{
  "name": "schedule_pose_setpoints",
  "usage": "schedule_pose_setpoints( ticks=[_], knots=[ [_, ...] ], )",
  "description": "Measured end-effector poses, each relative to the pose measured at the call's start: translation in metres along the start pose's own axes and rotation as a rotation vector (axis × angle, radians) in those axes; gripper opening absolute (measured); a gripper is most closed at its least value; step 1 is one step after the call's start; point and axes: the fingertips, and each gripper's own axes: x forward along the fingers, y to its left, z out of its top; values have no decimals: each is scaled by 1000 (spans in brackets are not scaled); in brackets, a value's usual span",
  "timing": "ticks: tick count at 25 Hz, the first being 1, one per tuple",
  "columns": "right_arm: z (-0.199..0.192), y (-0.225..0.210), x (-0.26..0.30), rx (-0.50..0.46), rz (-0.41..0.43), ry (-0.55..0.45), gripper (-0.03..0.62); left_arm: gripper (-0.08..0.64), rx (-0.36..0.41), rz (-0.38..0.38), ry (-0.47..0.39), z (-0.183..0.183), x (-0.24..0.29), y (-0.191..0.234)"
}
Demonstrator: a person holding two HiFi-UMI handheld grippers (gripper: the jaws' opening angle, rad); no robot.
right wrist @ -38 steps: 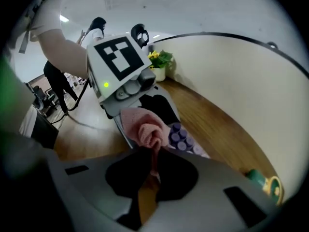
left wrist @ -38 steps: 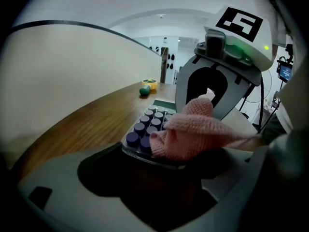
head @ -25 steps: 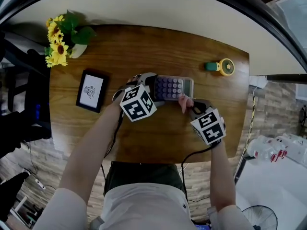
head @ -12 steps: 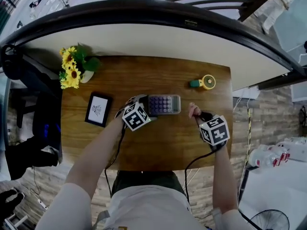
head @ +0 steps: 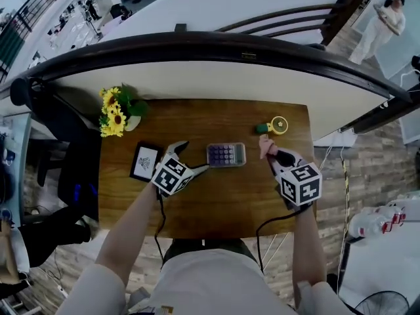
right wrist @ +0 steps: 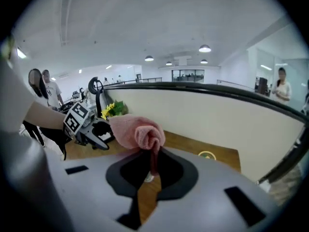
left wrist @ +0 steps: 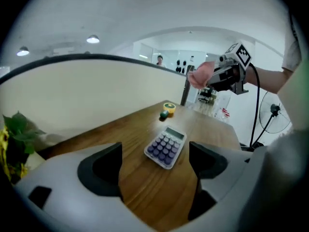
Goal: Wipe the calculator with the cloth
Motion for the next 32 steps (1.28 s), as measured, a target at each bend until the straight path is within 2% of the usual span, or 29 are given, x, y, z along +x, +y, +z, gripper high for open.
schedule_pose_setpoints(
  ticks=[2, 5, 7, 13, 15, 17, 23, 29, 32],
  knots=[
    [19, 5, -15, -5, -6, -59, 34, 427, 0, 46, -66, 24, -22, 0],
    [46, 13, -38, -12, -15, -148, 34, 358, 4, 116, -178, 60, -56, -2],
    [62, 19, -54, -9, -18, -210, 34, 347, 4, 157, -252, 81, -80, -4],
    [99, 38, -104, 19, -23, -380, 35, 253, 35, 257, -428, 131, -150, -19],
    [108, 45, -121, 30, -24, -429, 35, 253, 77, 286, -463, 142, -169, -27],
    [117, 53, -135, 40, -25, -472, 35, 211, 114, 312, -496, 150, -187, -34],
    [135, 70, -168, 36, -44, -567, 35, 140, 131, 341, -594, 173, -233, -51],
    [130, 93, -176, 57, -5, -566, 35, 77, 147, 383, -598, 176, -254, -56],
    [123, 103, -173, 56, 9, -542, 35, 46, 143, 381, -606, 175, -257, -61]
  ],
)
